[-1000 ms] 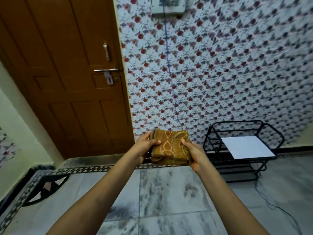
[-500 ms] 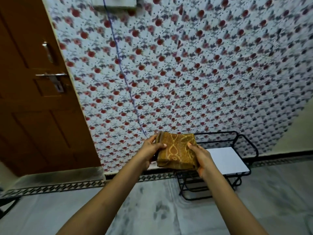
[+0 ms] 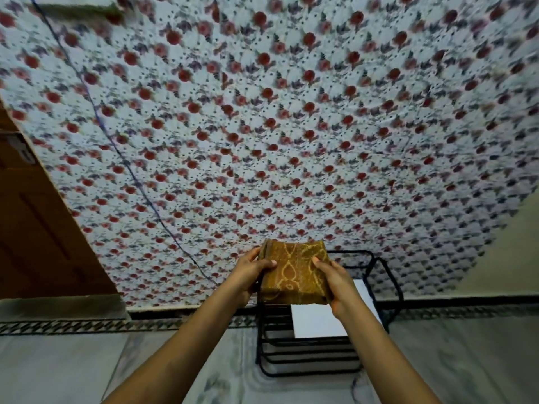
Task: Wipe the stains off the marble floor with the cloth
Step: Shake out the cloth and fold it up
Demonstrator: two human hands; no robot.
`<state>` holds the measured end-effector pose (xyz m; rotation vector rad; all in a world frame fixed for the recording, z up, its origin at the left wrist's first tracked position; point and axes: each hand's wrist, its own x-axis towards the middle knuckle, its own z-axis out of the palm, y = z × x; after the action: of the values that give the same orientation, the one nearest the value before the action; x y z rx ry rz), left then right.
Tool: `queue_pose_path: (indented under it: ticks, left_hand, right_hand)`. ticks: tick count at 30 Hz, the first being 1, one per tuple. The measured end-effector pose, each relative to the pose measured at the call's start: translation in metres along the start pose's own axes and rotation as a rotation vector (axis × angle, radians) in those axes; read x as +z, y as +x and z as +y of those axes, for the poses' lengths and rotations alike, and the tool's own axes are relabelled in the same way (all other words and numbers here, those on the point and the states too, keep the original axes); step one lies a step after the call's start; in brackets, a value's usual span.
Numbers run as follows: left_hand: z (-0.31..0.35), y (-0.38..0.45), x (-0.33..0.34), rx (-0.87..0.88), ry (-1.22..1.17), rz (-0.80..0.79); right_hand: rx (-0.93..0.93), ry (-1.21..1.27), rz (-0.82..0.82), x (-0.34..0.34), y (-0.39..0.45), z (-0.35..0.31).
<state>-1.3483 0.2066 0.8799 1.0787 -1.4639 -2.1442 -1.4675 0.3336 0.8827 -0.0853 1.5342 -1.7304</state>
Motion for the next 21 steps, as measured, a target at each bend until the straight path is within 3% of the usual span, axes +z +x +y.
queue_pose_path:
  ticks: [12,21]
  left_hand:
    - [-0.046,0.115,0.121,-0.102,-0.059,0.059]
    - [-0.094,0.226,0.181,-0.238,-0.023,0.113]
  right_hand:
    - [0.070,-0.021,-0.024,-0.122,0.121,-0.034]
    - [0.268,-0.018,0.056,-0.192,0.238,-0.017]
